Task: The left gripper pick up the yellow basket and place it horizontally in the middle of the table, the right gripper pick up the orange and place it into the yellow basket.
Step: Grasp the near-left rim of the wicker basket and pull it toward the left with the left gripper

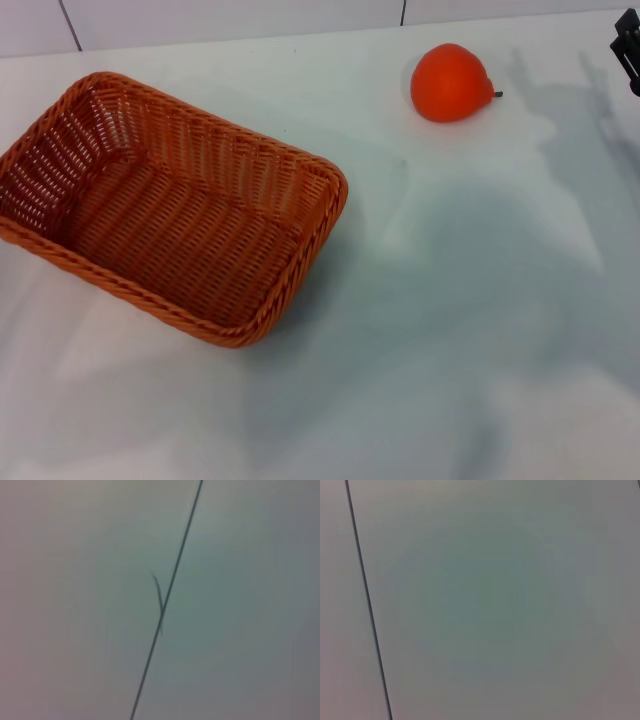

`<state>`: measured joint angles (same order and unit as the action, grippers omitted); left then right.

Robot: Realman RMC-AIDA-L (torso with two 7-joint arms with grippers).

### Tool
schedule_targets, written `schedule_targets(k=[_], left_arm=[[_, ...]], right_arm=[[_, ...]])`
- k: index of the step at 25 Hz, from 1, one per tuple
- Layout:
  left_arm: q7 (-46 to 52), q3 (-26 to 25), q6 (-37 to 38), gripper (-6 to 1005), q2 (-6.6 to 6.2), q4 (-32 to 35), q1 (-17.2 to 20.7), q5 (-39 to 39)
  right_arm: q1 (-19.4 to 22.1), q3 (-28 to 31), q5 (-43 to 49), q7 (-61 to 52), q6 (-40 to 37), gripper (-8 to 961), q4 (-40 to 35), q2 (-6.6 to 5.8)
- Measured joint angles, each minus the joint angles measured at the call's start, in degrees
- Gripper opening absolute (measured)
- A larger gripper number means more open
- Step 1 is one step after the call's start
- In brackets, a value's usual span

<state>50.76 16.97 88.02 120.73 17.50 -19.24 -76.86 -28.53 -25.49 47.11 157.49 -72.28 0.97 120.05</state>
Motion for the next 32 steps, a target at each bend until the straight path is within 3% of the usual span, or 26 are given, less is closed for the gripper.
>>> schedule_targets(k=[7, 21, 32], left_arm=[[4.72, 2.51, -0.24, 574, -1.12, 1.99, -0.26, 0.07], [2.48, 0.67, -1.04, 572, 0.2, 1.76, 0.32, 0.57], [2.41, 0.54, -6.18, 571, 1.16, 1.74, -0.84, 0.58]], right_arm=[[-0.04, -0.18, 0.0, -1.04, 0.01, 945, 0.0, 0.0], [-0.02, -0.37, 0.0, -1.77, -0.38, 946, 0.08, 0.0], [-0.27, -0.25, 0.09, -3.09, -0.59, 946, -0.44, -0.05]])
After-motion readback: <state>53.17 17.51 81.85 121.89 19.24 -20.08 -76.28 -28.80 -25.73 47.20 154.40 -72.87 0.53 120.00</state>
